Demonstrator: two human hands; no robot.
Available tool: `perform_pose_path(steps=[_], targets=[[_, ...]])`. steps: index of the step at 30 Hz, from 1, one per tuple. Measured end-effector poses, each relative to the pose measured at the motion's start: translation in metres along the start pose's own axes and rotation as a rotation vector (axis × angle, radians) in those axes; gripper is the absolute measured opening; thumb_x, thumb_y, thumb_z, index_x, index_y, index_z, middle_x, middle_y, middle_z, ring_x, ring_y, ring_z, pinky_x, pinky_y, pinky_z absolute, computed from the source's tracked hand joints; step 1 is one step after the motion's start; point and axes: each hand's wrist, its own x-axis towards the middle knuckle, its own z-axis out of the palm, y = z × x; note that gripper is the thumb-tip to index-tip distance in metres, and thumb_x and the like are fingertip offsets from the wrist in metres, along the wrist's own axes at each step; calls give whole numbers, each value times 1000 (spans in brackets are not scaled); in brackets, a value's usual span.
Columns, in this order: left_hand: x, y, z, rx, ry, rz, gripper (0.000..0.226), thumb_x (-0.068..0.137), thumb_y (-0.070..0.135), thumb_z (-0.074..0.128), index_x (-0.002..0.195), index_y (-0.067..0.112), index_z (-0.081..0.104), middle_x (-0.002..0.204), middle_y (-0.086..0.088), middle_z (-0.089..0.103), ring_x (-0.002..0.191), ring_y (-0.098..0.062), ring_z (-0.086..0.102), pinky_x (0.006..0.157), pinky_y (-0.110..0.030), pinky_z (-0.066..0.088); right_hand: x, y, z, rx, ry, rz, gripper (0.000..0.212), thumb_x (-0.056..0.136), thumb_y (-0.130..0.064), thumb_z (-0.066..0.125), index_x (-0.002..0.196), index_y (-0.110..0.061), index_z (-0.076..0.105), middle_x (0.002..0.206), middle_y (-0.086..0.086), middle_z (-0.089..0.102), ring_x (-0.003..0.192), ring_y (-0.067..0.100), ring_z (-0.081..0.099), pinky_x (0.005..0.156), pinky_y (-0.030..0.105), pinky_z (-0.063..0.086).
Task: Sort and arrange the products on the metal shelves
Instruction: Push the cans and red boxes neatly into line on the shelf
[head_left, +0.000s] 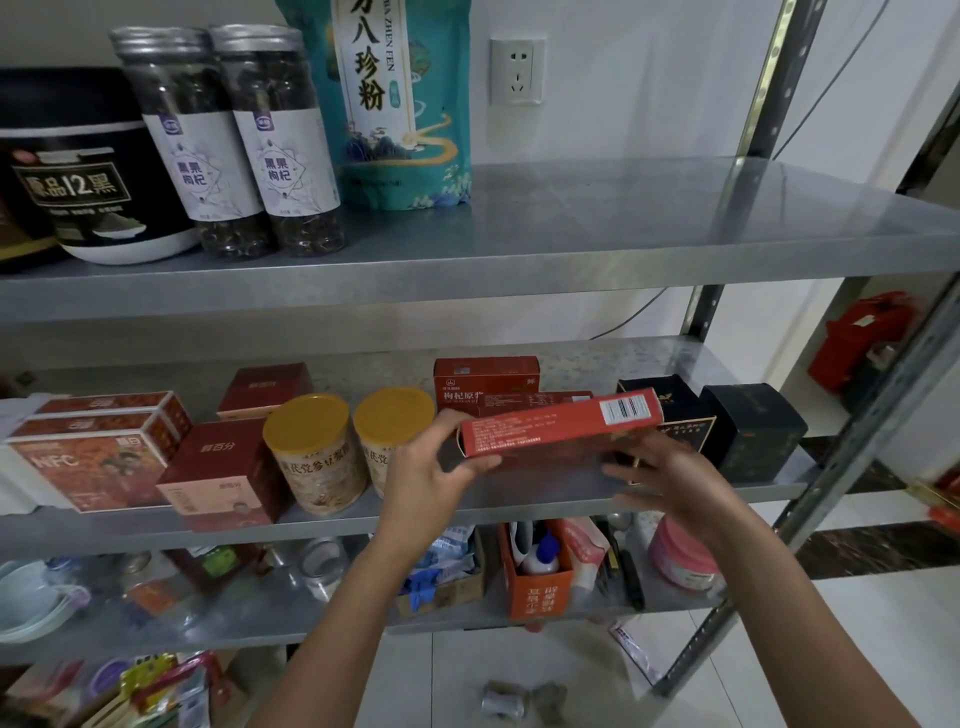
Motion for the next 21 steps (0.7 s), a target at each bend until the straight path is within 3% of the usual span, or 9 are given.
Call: perform_pose_path(steps=[2, 4, 6, 8, 11, 13, 16, 21], targets=[[2, -1, -3, -195, -50, -185, 29, 77, 20, 77, 103, 25, 66, 98, 12, 72, 101, -13, 67, 88, -36, 56, -1, 2, -6, 38, -24, -152, 34, 99, -25, 48, 132, -27, 56, 128, -1, 65, 117, 19, 61, 92, 40, 49], [3, -4, -6, -299, -59, -243, 32, 72, 24, 76, 103, 24, 66, 100, 9, 74, 99, -15, 69, 87, -33, 56, -5, 1, -10, 61, -157, -252, 48, 88, -26, 54, 136, -26, 55, 130, 2, 64, 121, 20, 59, 99, 39, 44], [3, -5, -7, -367, -56, -274, 36, 71, 25, 76, 104, 17, 67, 101, 4, 74, 99, -15, 69, 81, -27, 57, -10, -2, -11, 13, -208, -273, 42, 86, -34, 66, 127, -26, 63, 125, 5, 67, 115, 22, 63, 96, 36, 46], [2, -5, -6, -406, -72, -323, 35, 70, 29, 76, 102, 19, 67, 100, 4, 75, 97, -14, 70, 75, -22, 56, -11, -2, -8, -21, -127, -289, 38, 80, -37, 76, 115, -23, 70, 113, 6, 72, 103, 22, 69, 88, 32, 49], [-3, -8, -3, -454, -115, -435, 41, 67, 36, 76, 106, 27, 65, 104, 10, 74, 100, -8, 68, 77, -22, 55, -9, 0, -6, 14, -22, -283, 40, 76, -29, 71, 111, -10, 69, 101, 9, 75, 90, 22, 72, 78, 28, 53], [-7, -10, -1, -517, -162, -505, 50, 69, 31, 77, 116, 28, 61, 112, 7, 71, 104, -9, 67, 82, -27, 56, -9, 1, -5, 35, 0, -264, 39, 76, -27, 70, 109, -5, 69, 100, 12, 75, 91, 24, 71, 78, 29, 54], [-10, -11, 3, -485, -113, -536, 44, 78, 16, 76, 119, 24, 61, 110, 1, 70, 98, -9, 68, 75, -23, 57, -8, 3, -2, 45, 18, -220, 35, 75, -28, 71, 101, -5, 71, 99, 13, 75, 92, 25, 72, 76, 27, 56], [-8, -10, 6, -465, -44, -529, 31, 82, 2, 72, 105, 20, 64, 98, 6, 72, 85, -1, 70, 65, -19, 56, -7, 11, 2, 55, 24, -183, 34, 75, -34, 72, 98, -8, 73, 100, 12, 75, 95, 23, 72, 80, 29, 52]])
